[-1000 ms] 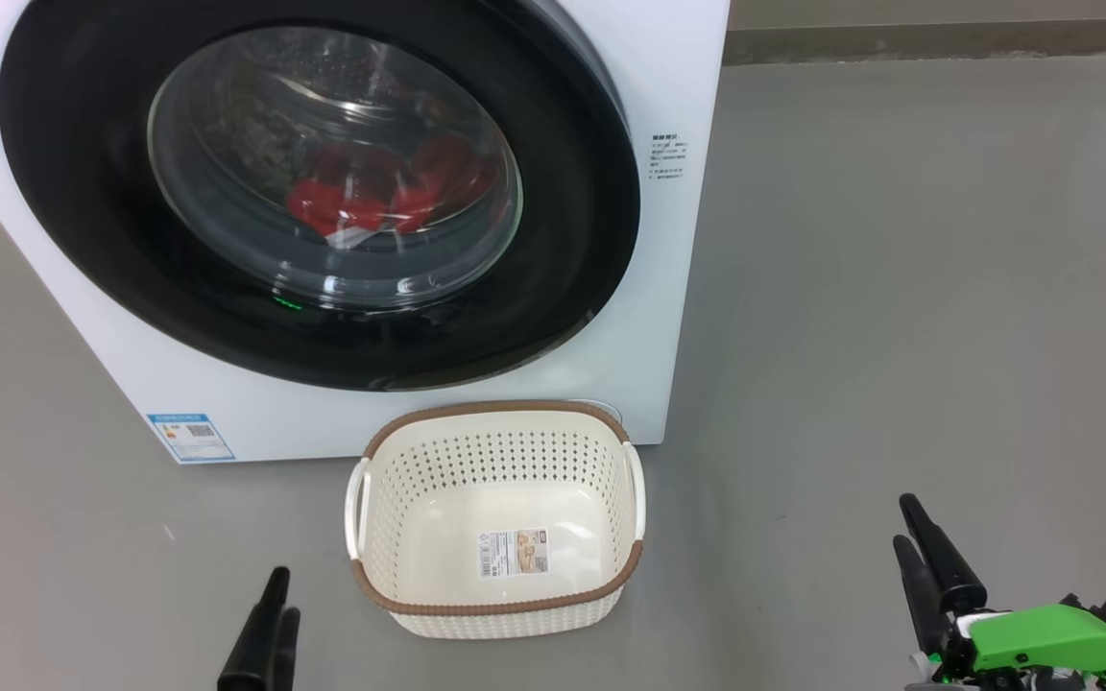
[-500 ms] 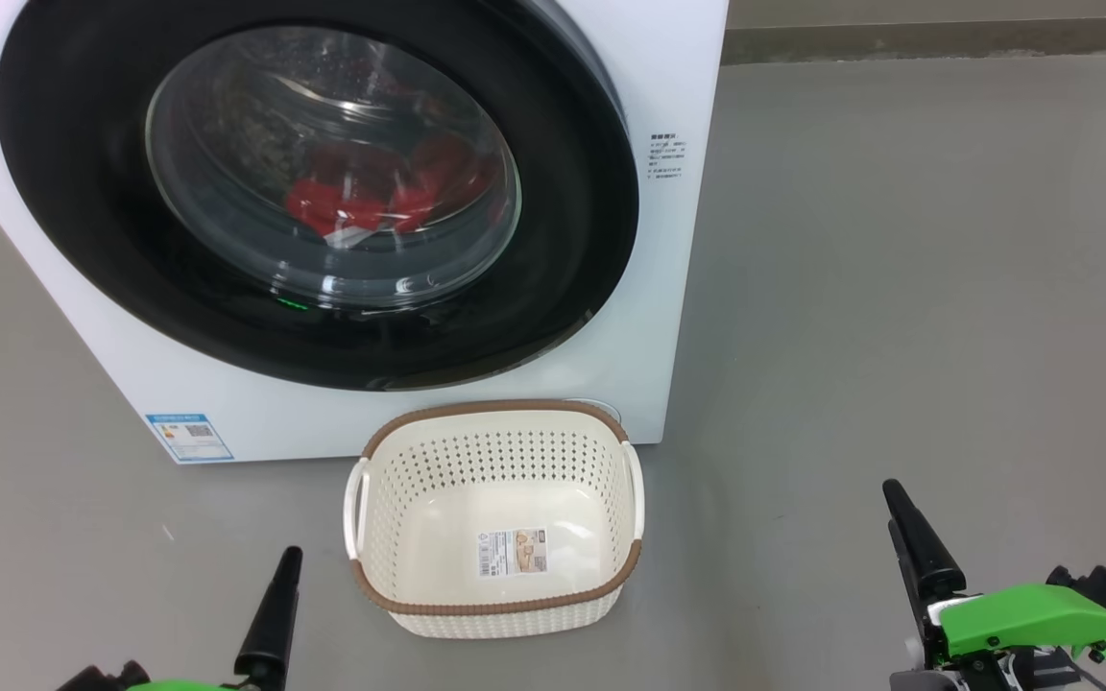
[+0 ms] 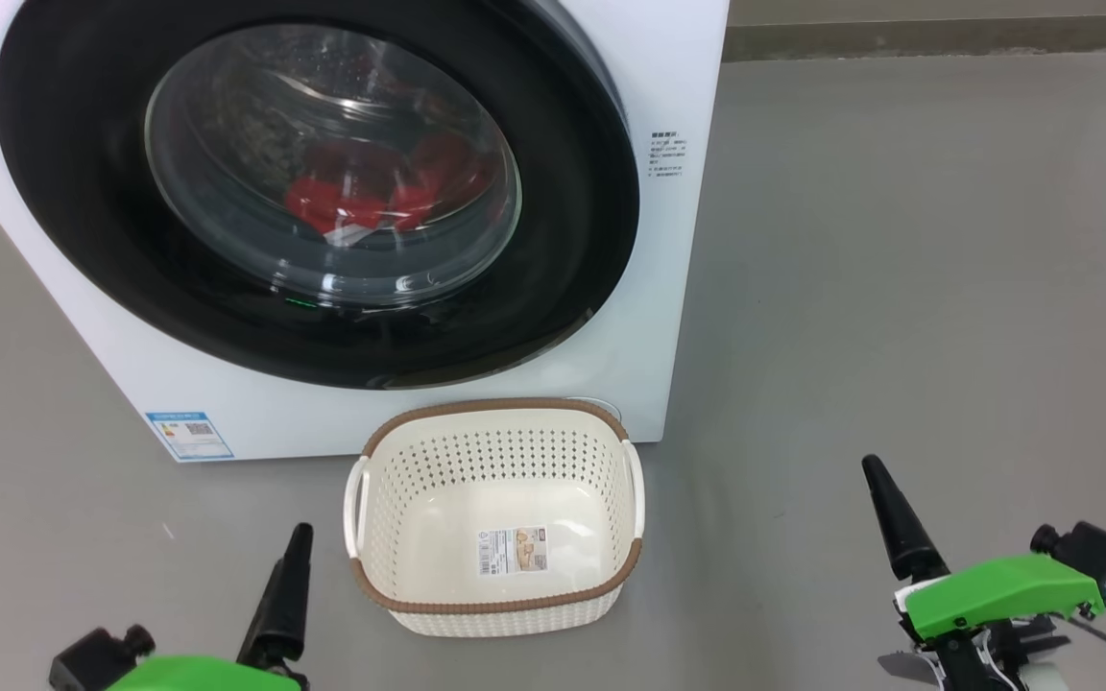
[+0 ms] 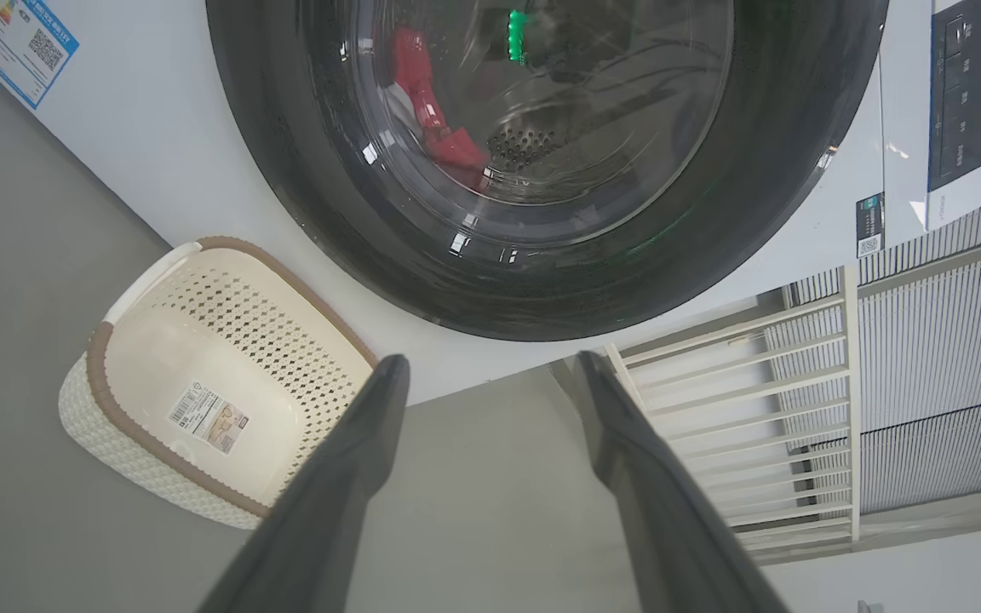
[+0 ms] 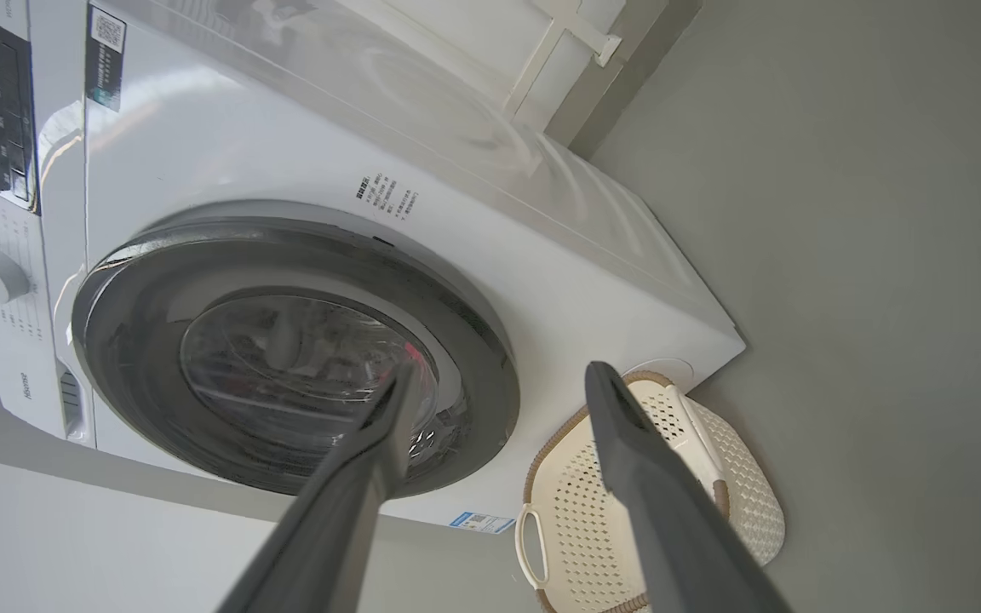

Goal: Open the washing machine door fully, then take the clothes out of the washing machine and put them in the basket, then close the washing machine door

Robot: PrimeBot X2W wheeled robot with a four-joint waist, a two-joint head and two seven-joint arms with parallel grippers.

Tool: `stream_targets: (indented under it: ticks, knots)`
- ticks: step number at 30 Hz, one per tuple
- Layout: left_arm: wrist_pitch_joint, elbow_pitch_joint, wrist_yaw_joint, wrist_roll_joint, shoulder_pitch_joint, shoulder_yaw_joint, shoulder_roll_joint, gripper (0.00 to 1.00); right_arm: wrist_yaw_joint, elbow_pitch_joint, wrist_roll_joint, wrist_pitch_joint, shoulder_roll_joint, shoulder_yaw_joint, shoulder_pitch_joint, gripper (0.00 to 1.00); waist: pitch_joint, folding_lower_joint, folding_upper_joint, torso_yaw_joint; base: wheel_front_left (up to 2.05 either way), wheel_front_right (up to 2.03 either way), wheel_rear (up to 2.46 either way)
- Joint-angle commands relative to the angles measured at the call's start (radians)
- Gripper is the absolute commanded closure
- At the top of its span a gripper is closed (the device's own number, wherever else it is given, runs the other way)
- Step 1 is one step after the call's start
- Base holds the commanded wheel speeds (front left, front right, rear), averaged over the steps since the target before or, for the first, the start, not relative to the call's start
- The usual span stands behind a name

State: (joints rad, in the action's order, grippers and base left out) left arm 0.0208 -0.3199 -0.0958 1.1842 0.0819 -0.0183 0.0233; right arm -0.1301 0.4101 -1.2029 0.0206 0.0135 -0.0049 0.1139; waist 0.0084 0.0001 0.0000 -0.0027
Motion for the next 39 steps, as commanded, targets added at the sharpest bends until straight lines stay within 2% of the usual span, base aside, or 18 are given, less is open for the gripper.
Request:
stream_targets:
  ticks: [1, 21, 39]
  knots:
    - [0.014, 0.035, 0.009, -0.044, 0.051, 0.008, 0.010, 0.00, 0.000, -0.026, 0.049, 0.015, 0.013, 0.016, 0.065, 0.00, 0.000, -0.0001, 0.0000, 0.000, 0.00, 0.00, 0.00]
    - [0.070, 0.040, 0.040, -0.310, 0.088, -0.013, 0.013, 0.00, 0.000, -0.041, 0.355, 0.071, 0.019, 0.061, 0.113, 0.00, 0.005, -0.0001, 0.0000, -0.009, 0.00, 0.00, 0.00]
    - [0.123, 0.047, 0.035, -0.491, 0.123, -0.036, 0.017, 0.00, 0.000, -0.032, 0.569, 0.123, 0.024, 0.102, 0.168, 0.00, 0.005, -0.0001, 0.0000, -0.021, 0.00, 0.00, 0.00]
